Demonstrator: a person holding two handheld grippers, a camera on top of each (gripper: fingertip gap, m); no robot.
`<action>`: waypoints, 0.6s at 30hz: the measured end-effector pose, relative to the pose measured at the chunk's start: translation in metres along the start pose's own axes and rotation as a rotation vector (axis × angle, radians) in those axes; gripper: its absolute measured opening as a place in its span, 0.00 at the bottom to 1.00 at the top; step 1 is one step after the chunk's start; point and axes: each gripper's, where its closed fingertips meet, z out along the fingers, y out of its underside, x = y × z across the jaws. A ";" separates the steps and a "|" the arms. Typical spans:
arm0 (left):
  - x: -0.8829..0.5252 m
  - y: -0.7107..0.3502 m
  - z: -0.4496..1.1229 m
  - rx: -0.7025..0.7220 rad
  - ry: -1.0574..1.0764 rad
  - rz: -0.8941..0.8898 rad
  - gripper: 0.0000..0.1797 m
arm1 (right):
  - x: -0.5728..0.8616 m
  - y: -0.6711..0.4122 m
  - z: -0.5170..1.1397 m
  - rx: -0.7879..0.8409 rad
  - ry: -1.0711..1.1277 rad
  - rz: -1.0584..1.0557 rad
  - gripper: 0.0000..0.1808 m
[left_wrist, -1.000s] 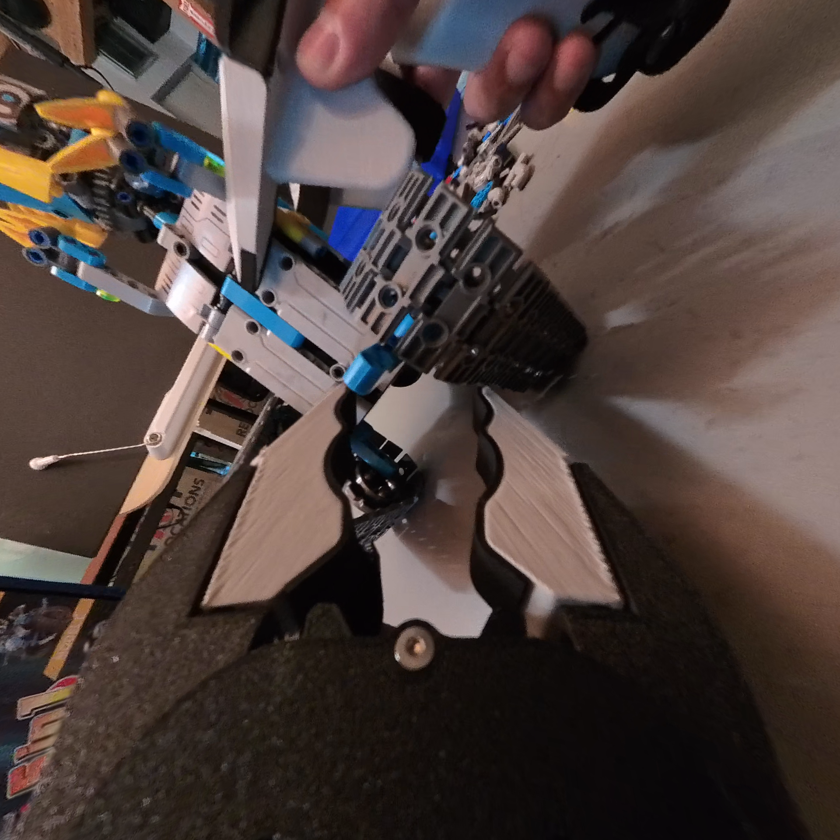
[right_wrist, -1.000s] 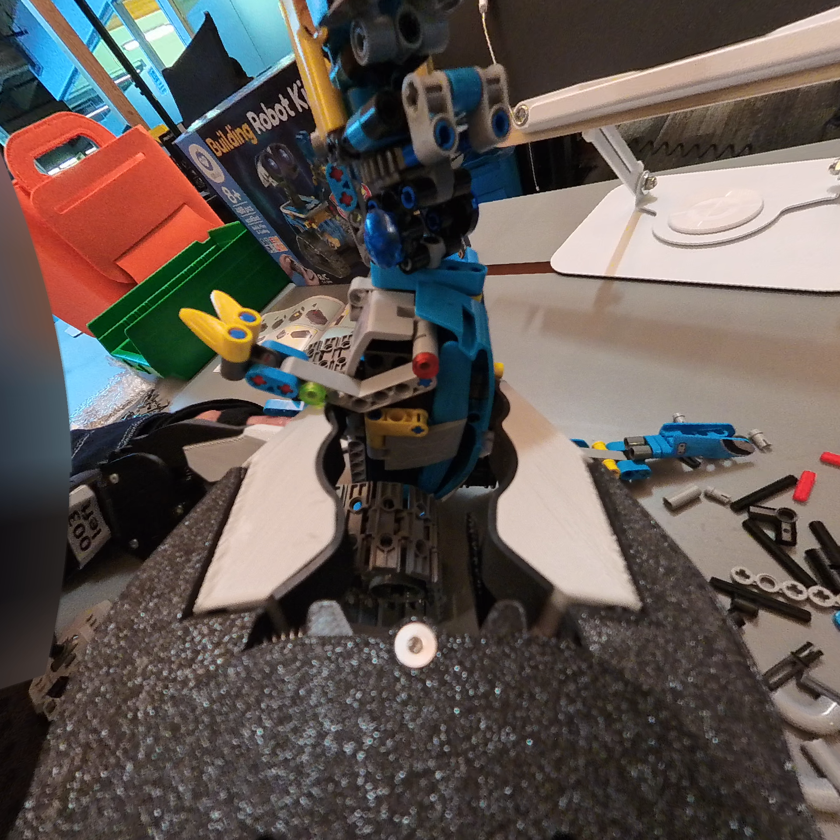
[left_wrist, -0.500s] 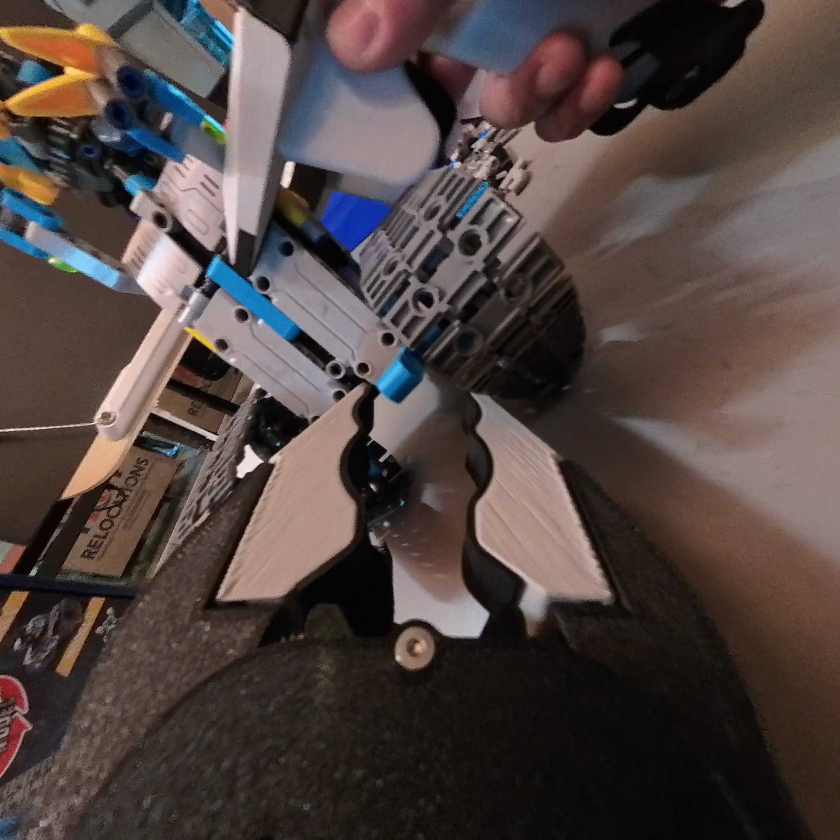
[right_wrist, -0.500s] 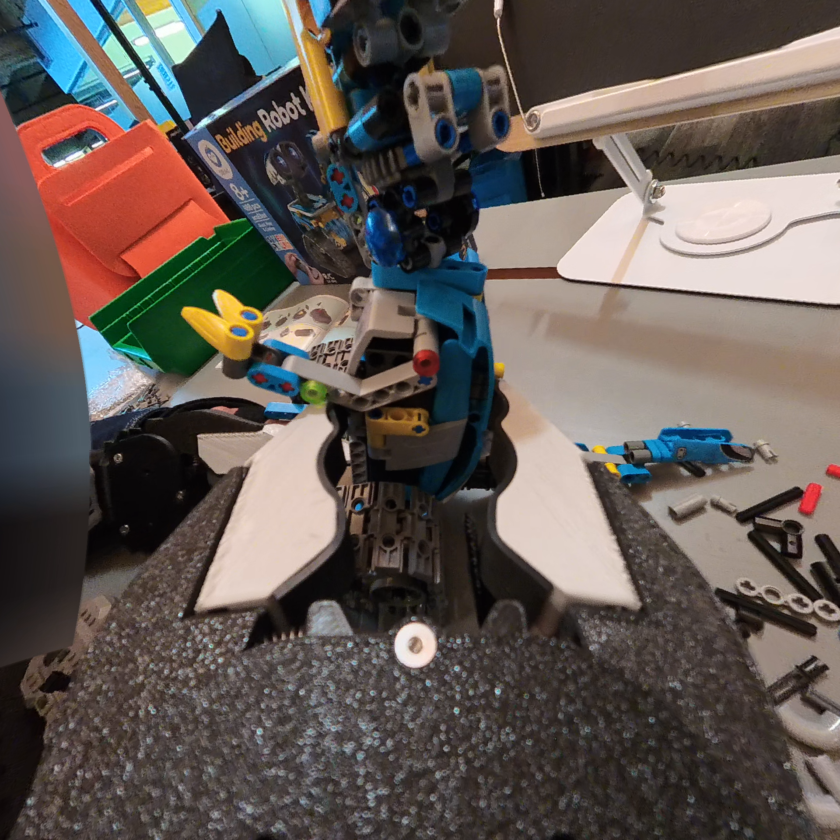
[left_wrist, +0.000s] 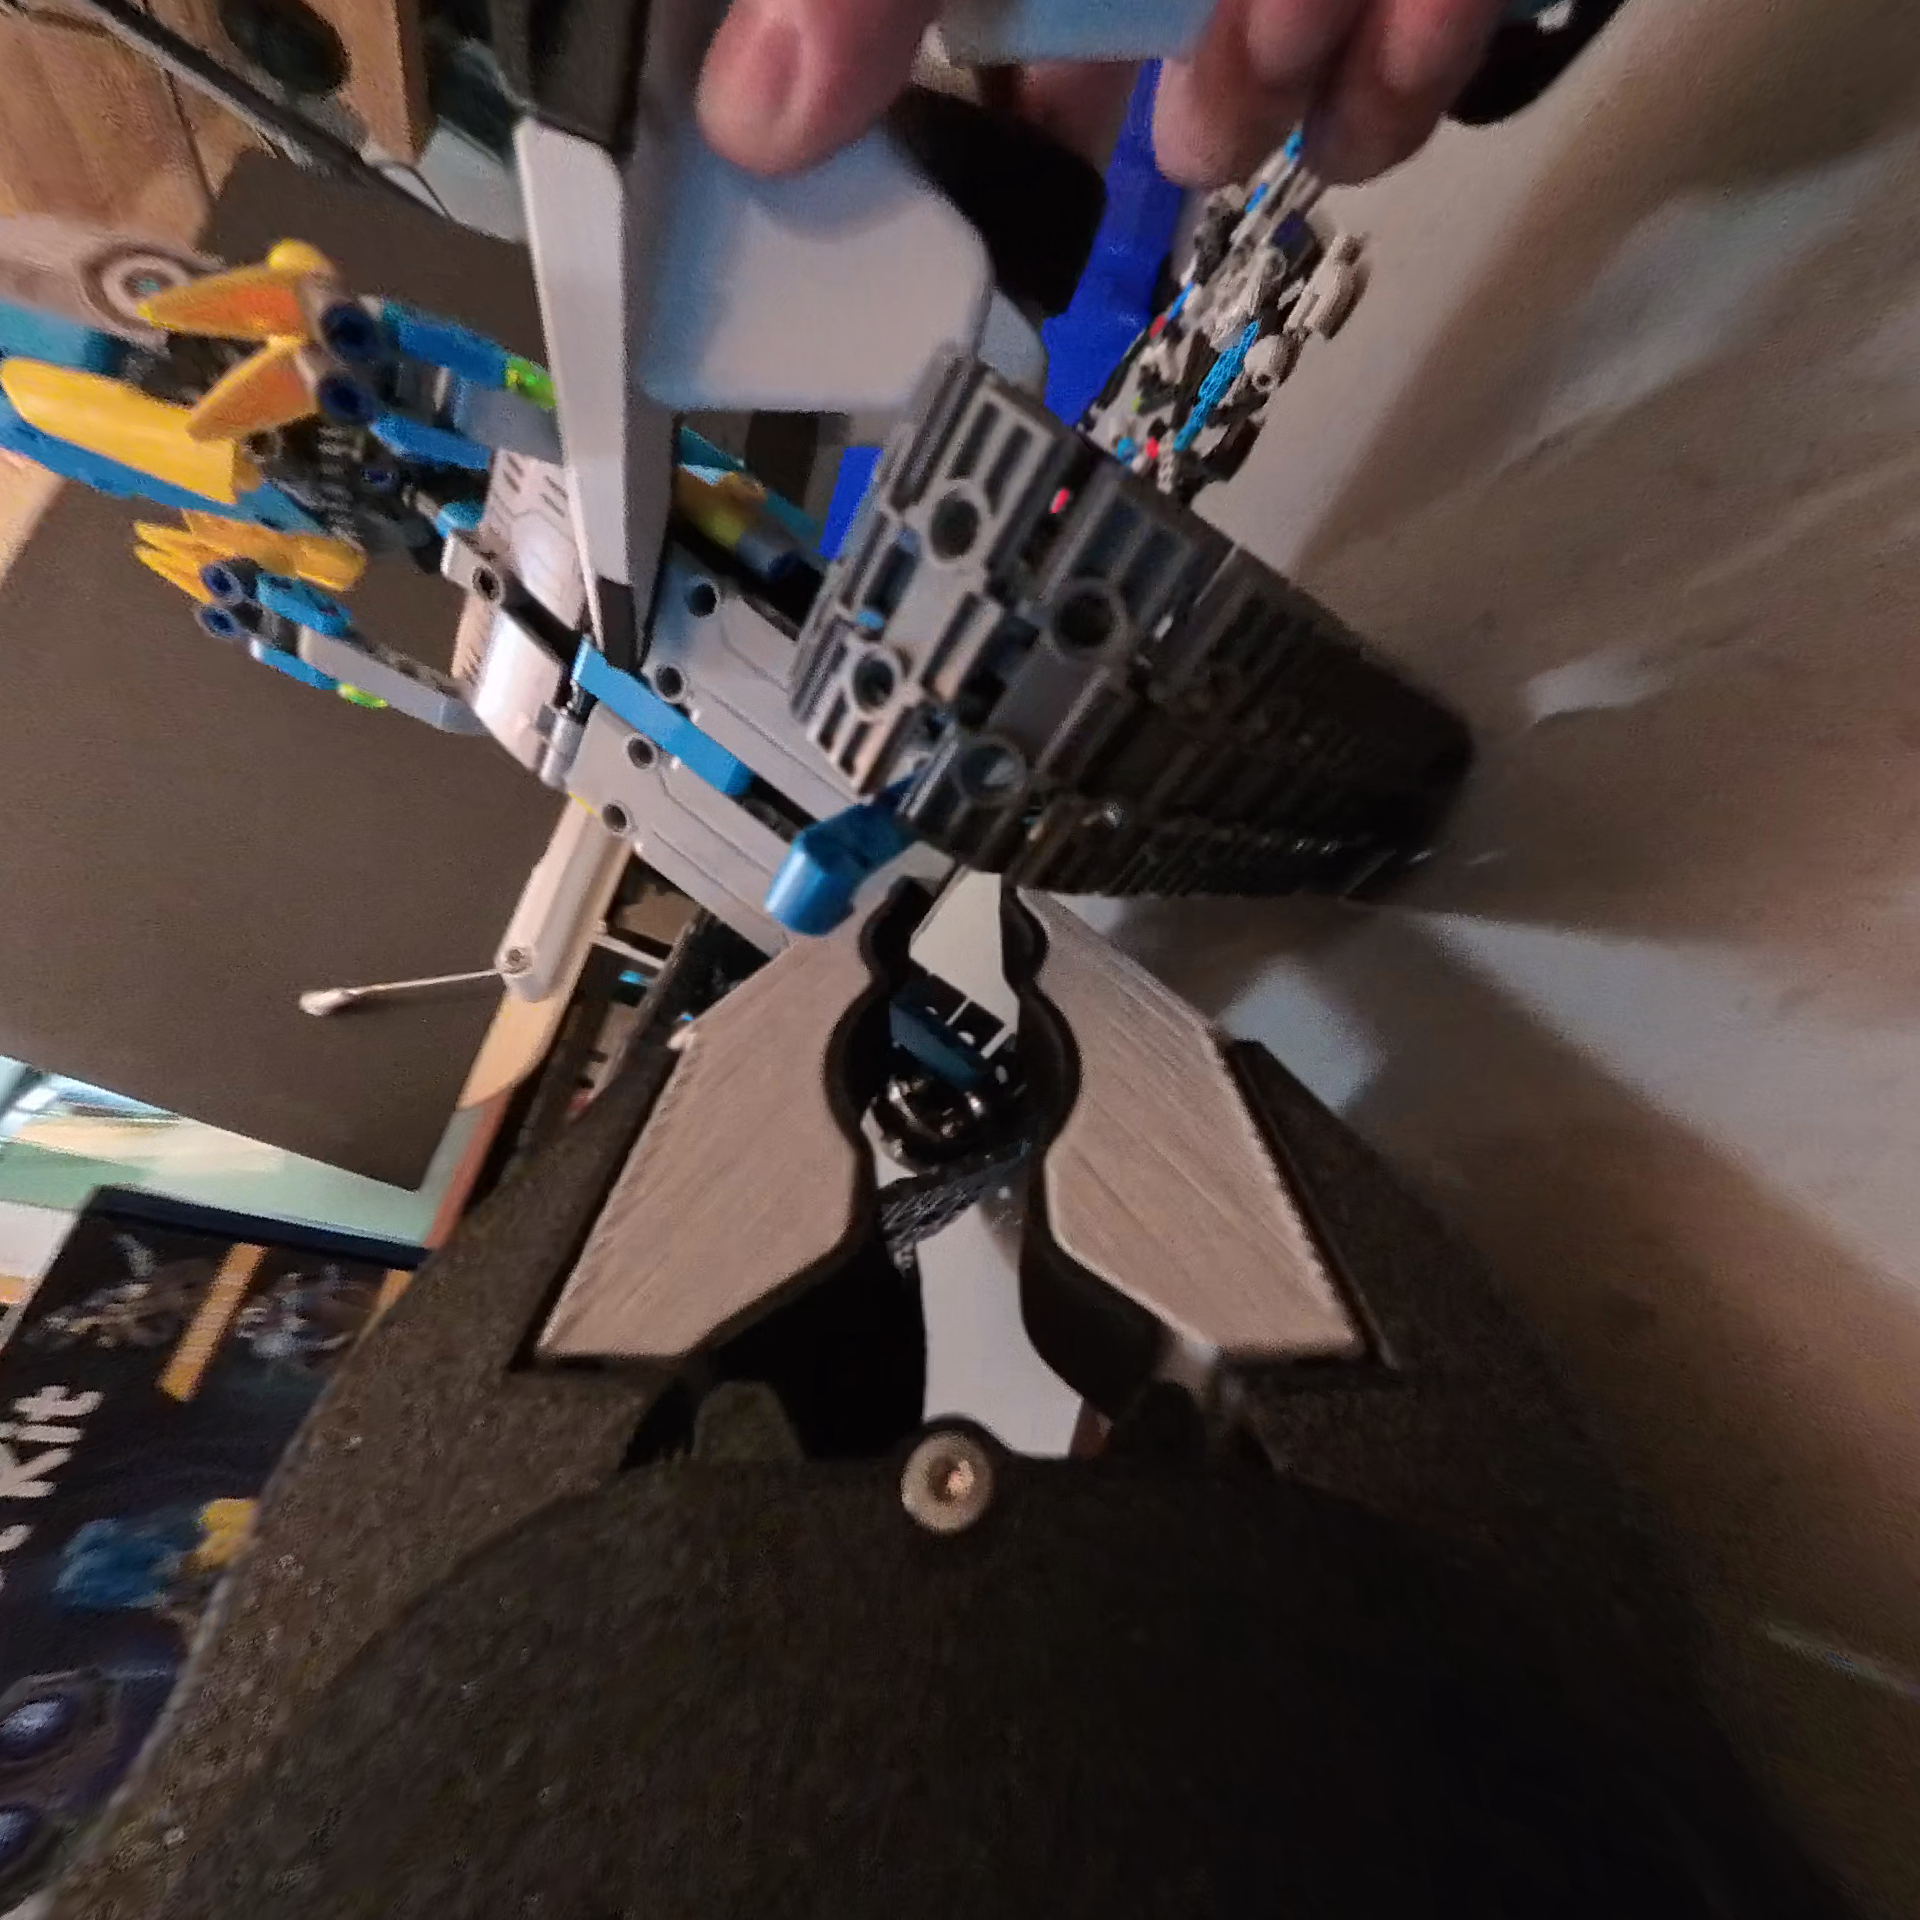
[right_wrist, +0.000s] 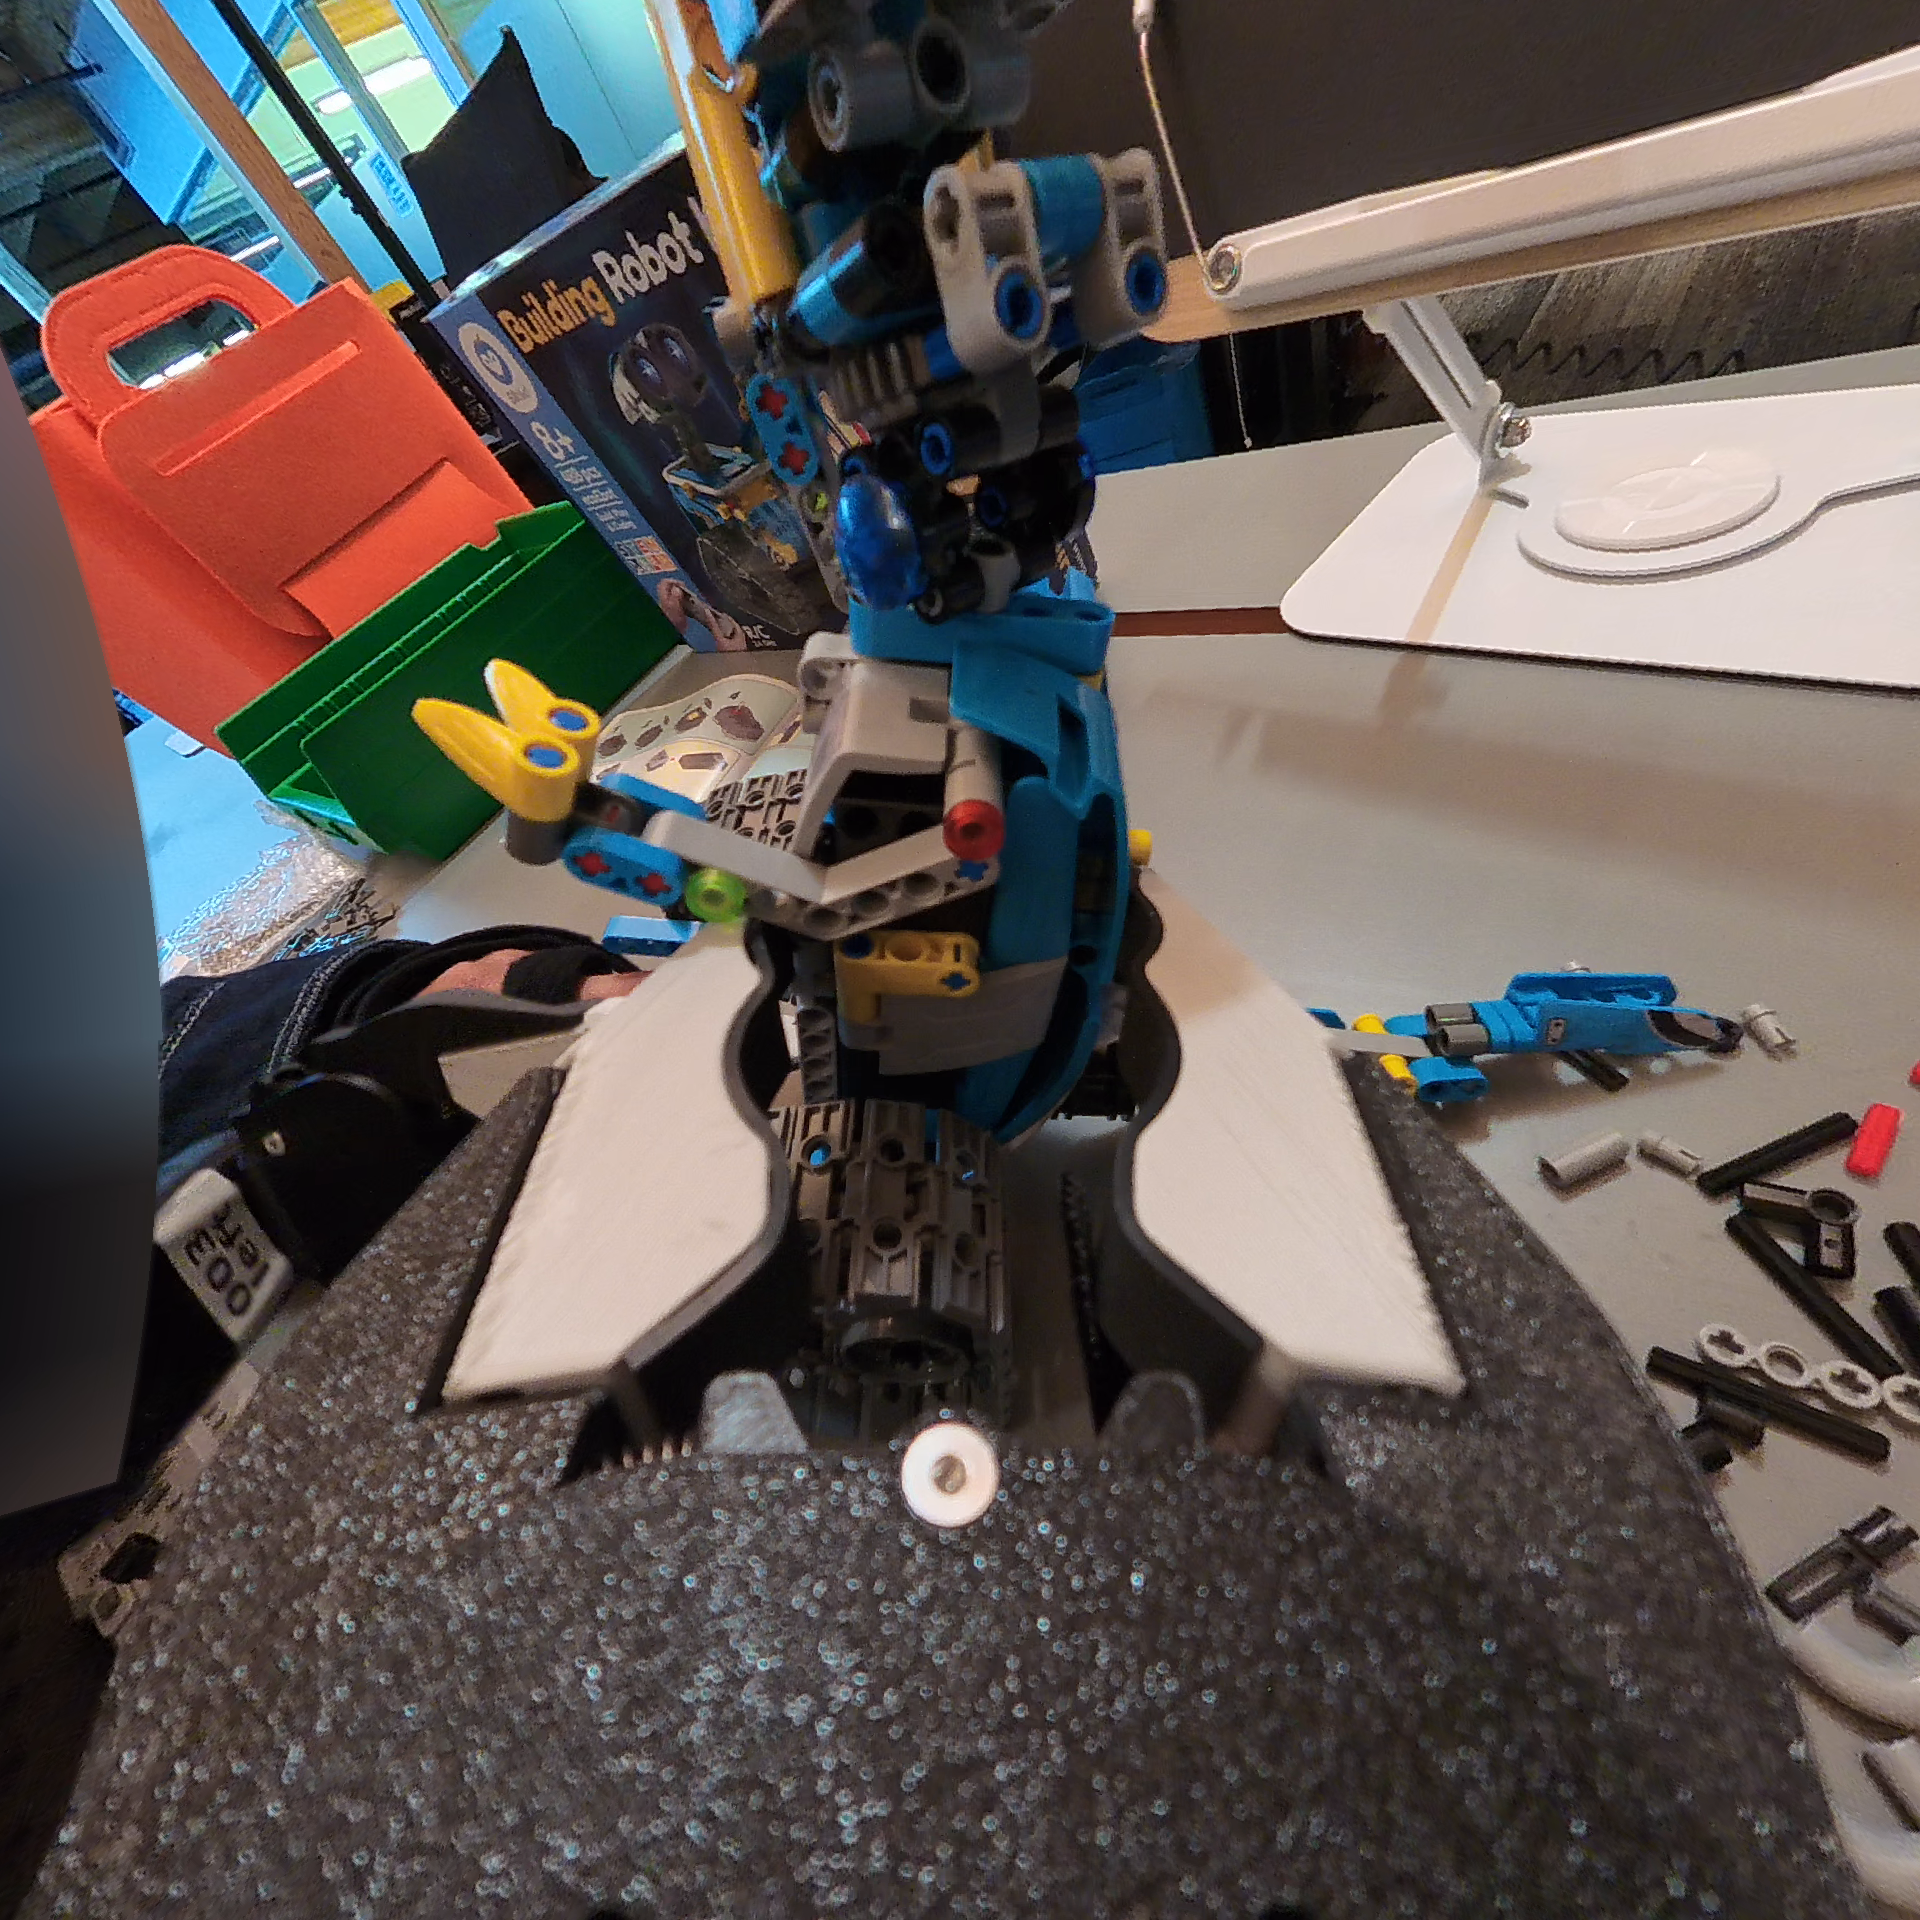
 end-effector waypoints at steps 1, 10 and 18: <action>0.001 0.001 0.000 -0.003 -0.006 0.020 0.09 | 0.000 0.000 0.000 -0.001 0.000 0.001 0.34; -0.001 0.001 -0.001 -0.001 -0.018 0.005 0.08 | -0.006 0.001 0.003 0.000 -0.002 -0.007 0.34; -0.007 0.005 -0.001 -0.065 -0.100 0.120 0.03 | -0.011 0.003 0.007 0.004 0.003 -0.001 0.34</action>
